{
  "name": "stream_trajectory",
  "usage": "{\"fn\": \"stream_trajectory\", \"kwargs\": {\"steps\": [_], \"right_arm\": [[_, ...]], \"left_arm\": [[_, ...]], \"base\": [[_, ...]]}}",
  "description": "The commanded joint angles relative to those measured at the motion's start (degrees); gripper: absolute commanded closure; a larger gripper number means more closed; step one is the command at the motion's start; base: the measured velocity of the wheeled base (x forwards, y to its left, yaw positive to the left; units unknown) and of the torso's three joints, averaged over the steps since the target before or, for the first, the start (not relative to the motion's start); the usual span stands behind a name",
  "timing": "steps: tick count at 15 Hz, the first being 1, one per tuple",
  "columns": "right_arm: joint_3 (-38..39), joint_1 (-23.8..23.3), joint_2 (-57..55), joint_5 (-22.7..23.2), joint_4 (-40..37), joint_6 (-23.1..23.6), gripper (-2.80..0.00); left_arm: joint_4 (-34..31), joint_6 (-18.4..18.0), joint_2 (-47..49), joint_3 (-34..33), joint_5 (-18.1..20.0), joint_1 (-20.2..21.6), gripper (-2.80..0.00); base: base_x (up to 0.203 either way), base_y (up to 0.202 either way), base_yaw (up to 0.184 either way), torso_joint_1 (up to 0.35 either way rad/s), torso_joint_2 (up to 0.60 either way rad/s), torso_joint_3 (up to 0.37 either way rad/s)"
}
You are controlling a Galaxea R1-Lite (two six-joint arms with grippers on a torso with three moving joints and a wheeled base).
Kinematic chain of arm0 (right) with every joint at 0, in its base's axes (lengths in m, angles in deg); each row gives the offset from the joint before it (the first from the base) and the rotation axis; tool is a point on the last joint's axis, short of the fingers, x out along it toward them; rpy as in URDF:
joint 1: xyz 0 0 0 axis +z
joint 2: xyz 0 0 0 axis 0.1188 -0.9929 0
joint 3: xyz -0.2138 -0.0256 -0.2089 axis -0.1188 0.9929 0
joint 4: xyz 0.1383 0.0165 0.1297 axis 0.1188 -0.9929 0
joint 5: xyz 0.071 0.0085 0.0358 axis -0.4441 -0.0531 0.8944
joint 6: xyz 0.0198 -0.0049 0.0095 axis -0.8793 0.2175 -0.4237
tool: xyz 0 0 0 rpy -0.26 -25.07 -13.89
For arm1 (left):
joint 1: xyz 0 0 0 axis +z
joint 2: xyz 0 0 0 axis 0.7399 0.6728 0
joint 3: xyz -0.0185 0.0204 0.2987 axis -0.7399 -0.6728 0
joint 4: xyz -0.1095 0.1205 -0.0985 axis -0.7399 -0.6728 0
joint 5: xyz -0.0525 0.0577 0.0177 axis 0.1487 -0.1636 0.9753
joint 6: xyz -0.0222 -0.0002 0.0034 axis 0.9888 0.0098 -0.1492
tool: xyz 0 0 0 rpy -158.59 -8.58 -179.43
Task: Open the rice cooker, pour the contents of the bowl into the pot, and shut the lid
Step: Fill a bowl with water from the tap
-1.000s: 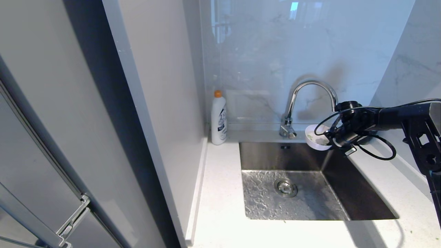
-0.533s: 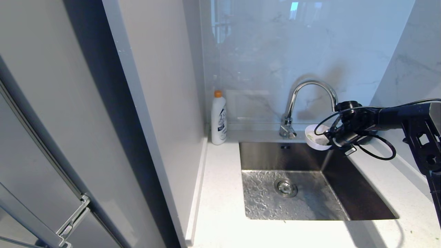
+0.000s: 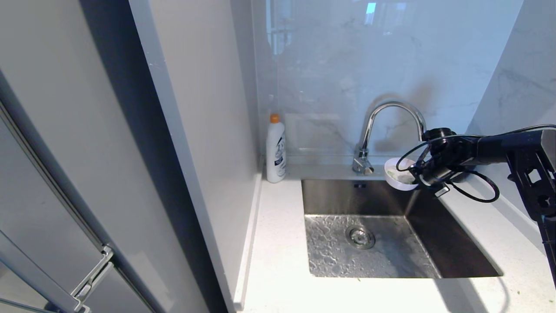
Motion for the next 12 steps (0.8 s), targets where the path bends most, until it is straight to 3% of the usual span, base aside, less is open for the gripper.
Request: {"fn": "stream_trajectory", "kwargs": {"steps": [1, 12], "right_arm": [[1.0, 0.1, 0.2, 0.0, -0.4, -0.4, 0.0], [23.2, -0.1, 13.5, 4.9, 1.7, -0.1, 0.0]], "left_arm": [[-0.1, 0.0, 0.0, 0.0, -0.1, 0.0, 0.0], [0.0, 0.0, 0.0, 0.0, 0.0, 0.0, 0.0]], "base": [[0.0, 0.0, 0.0, 0.0, 0.0, 0.0], [0.0, 0.0, 0.0, 0.0, 0.0, 0.0]]}}
